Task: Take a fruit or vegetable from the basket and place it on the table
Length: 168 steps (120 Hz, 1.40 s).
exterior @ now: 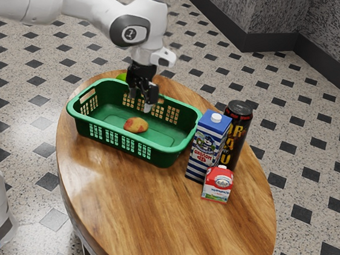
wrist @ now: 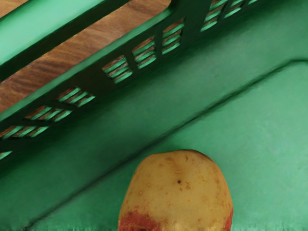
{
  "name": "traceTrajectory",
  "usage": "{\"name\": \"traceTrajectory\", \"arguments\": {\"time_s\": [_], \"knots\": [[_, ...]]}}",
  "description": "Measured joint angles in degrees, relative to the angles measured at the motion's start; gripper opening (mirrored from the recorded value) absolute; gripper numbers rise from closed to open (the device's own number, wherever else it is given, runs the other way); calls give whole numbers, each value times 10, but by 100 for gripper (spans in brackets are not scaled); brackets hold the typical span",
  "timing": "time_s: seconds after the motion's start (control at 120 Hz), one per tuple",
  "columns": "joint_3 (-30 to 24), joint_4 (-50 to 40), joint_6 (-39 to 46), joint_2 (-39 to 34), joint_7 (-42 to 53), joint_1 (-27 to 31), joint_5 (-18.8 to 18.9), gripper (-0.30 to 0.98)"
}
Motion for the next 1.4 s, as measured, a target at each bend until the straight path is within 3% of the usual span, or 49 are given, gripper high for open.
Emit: {"name": "traceTrajectory", "arguments": {"time_s": [0.392, 0.542, 0.908, 1.208, 1.4], "knots": [[0, -45, 64, 7, 119, 12, -32, 68], [0, -86, 71, -27, 146, 13, -40, 68], [0, -115, 93, -6, 188, 16, -56, 67], [1, -116, 119, 2, 207, 15, -60, 38], [1, -116, 135, 5, 212, 15, -66, 36]]}}
